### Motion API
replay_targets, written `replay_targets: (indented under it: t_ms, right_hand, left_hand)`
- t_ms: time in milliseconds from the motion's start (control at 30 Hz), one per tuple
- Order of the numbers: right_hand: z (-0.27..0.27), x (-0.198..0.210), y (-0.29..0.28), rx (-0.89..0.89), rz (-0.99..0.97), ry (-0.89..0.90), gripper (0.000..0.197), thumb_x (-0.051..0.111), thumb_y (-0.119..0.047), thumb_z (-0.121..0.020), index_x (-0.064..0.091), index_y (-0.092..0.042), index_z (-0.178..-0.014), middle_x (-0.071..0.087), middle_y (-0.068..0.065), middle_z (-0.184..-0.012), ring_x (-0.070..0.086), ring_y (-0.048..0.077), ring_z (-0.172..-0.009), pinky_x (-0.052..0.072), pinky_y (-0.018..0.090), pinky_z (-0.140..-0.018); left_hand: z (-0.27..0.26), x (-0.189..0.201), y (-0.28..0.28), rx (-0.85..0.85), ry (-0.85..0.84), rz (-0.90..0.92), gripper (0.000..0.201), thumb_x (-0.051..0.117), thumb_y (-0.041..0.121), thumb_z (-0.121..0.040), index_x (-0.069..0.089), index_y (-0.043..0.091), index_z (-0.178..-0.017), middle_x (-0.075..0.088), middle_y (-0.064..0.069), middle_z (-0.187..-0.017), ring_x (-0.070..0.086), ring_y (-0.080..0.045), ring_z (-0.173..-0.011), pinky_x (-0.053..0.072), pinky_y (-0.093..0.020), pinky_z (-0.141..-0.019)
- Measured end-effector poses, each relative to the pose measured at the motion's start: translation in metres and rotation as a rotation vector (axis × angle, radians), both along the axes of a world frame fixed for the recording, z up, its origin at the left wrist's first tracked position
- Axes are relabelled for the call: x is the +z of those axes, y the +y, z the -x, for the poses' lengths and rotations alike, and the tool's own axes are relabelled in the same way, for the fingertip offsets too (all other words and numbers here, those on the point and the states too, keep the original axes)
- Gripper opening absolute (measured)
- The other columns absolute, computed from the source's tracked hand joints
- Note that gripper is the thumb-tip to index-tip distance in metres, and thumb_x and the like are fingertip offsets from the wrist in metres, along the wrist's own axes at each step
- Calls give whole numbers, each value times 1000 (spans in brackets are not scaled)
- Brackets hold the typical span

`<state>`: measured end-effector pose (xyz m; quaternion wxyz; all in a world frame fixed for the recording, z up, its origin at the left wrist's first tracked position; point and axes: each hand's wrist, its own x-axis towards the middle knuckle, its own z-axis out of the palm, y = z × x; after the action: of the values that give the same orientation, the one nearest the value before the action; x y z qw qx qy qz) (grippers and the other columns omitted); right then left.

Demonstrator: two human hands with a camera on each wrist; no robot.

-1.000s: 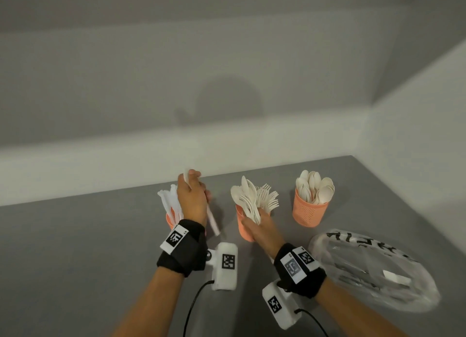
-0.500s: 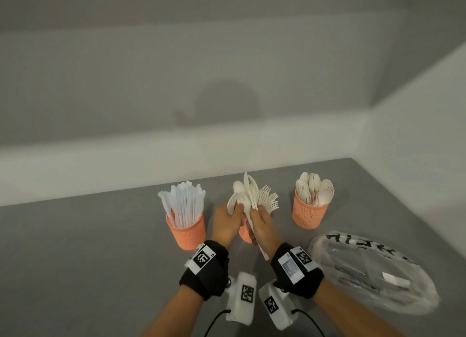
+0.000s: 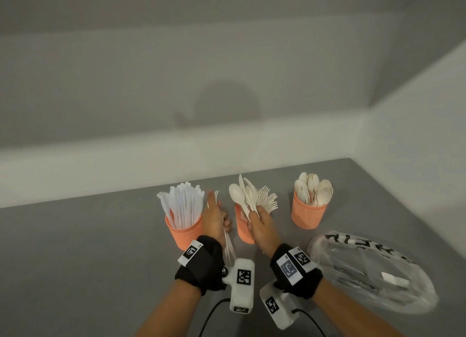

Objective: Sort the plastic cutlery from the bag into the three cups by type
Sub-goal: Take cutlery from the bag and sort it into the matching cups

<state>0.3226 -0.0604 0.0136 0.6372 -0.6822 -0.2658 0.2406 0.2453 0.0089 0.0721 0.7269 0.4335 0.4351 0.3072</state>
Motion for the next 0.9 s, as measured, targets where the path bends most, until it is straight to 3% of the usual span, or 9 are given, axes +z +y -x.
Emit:
replay_targets:
  t_ms: [67,133,233,333,433,533,667,800,900]
  right_hand:
    - [1,1,-1,-1,3,-43,8,41,-32,-81,49,-30,-78,46,-13,-71,44,6,-69,37,22,-69]
    - [3,3,-3,-25,14,-119,15,43,-38,-85,51,-26,-81,54,-9,-78,53,14,-80,41,29,-79]
    - [7,4,-5,-41,24,-216,50,38,-57,-83,56,-15,-102,64,3,-101,59,19,-99,46,33,-90]
    - [8,7,-6,-49,52,-298,39,44,-44,-92,56,-9,-108,65,8,-101,62,23,-97,49,37,-86]
    - [9,10,-5,-55,54,-331,42,45,-42,-89,53,-7,-111,65,11,-99,63,25,-94,51,40,-82]
    - [9,9,-5,-59,57,-336,45,39,-38,-86,50,-6,-116,64,12,-104,62,27,-98,51,42,-84]
    - [11,11,-7,-34,30,-344,47,39,-37,-83,50,-5,-116,64,11,-101,62,25,-94,50,35,-80]
    - [8,10,-7,15,3,-287,43,42,-34,-82,51,-8,-115,62,7,-103,60,24,-100,50,38,-88]
    - [6,9,-7,30,6,-276,44,44,-33,-82,51,-8,-117,62,6,-105,60,25,-103,49,38,-90]
  left_hand:
    - [1,1,0,-33,9,-87,43,41,53,-92,43,18,-68,27,6,-44,25,-5,-30,22,-19,-37]
    - [2,4,-1,-67,28,-168,42,52,45,-90,40,18,-61,28,9,-36,24,-5,-30,23,-18,-36]
    - [-1,3,-2,-79,16,-210,35,62,28,-88,44,16,-60,34,10,-33,27,-2,-29,25,-16,-34]
    - [-4,1,-3,-82,44,-311,16,66,28,-85,59,15,-78,52,10,-48,40,-1,-35,35,-17,-43]
    - [-8,-6,-5,-101,29,-376,30,70,29,-81,59,8,-99,59,-3,-73,47,-4,-47,37,-17,-45]
    - [-12,-9,-8,-82,42,-444,34,73,29,-77,59,7,-98,60,-8,-78,50,-12,-54,36,-21,-48]
    - [-16,-8,-13,-97,2,-460,23,72,23,-79,62,8,-93,62,-5,-74,56,-13,-58,41,-20,-46]
    - [-19,-6,-13,-92,-31,-485,14,72,17,-79,61,16,-88,64,-1,-81,63,-15,-77,52,-26,-70]
    - [-19,-5,-11,-70,-29,-540,23,71,14,-80,53,26,-88,59,6,-82,59,-7,-77,50,-22,-71]
